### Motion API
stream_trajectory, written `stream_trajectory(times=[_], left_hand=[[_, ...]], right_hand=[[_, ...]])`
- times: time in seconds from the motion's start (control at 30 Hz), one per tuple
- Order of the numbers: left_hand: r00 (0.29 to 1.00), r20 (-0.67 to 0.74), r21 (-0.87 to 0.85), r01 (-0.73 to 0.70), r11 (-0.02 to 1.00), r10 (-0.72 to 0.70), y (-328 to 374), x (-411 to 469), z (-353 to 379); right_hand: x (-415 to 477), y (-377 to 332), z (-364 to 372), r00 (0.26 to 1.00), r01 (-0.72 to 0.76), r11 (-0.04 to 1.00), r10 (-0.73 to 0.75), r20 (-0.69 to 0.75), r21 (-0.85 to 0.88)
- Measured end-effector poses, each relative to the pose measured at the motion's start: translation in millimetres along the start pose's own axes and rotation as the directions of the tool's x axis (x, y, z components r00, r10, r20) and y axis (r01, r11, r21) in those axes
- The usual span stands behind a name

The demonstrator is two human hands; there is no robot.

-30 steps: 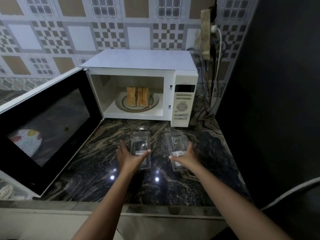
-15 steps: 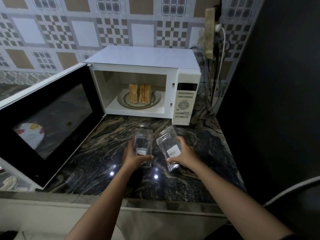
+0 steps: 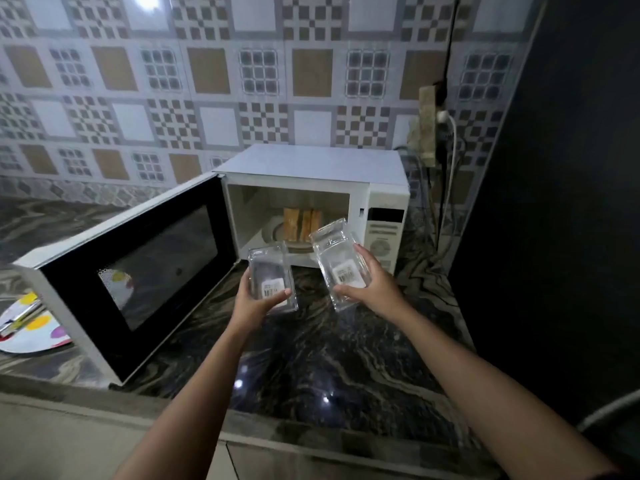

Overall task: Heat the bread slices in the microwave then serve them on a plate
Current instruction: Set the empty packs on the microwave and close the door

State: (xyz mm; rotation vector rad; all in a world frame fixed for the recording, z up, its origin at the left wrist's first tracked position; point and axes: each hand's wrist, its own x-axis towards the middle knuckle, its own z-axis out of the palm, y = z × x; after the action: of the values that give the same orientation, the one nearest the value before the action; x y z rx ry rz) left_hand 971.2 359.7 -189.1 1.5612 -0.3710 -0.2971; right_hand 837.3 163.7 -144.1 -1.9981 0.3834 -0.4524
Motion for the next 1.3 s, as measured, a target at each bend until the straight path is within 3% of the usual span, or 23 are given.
stream_trajectory(times=[0.17, 0.37, 0.5, 0.73, 0.97, 1.3], left_hand=[[0.999, -0.013, -0.083, -0.05, 0.995, 0.049, 50, 26, -8], [0.99, 0.085, -0.287, -0.084, 0.954, 0.113, 108, 82, -5], [0.982, 0.175, -0.291, -0.021, 0.957, 0.074, 141, 126, -1], [0.993, 0.107, 0.02, -0.047, 0.999, 0.044, 175, 193, 23], [0.987, 0.16, 0.322, -0.081, 0.943, 0.03, 179, 243, 36], [0.986, 0.159, 0.459, -0.117, 0.881, 0.048, 174, 265, 45]], right_hand=[[41, -45, -27, 0.992, 0.09, 0.988, -0.078, -0.095, 0.127], [103, -83, -55, 0.982, 0.034, 0.959, 0.021, -0.189, 0.283], [143, -97, -64, 0.977, -0.031, 0.941, 0.1, -0.189, 0.336], [200, -107, -71, 0.958, -0.129, 0.978, 0.166, -0.234, 0.164], [242, -100, -72, 0.936, -0.264, 0.958, 0.226, -0.269, -0.112], [268, -85, -74, 0.913, -0.337, 0.941, 0.319, -0.253, -0.031]])
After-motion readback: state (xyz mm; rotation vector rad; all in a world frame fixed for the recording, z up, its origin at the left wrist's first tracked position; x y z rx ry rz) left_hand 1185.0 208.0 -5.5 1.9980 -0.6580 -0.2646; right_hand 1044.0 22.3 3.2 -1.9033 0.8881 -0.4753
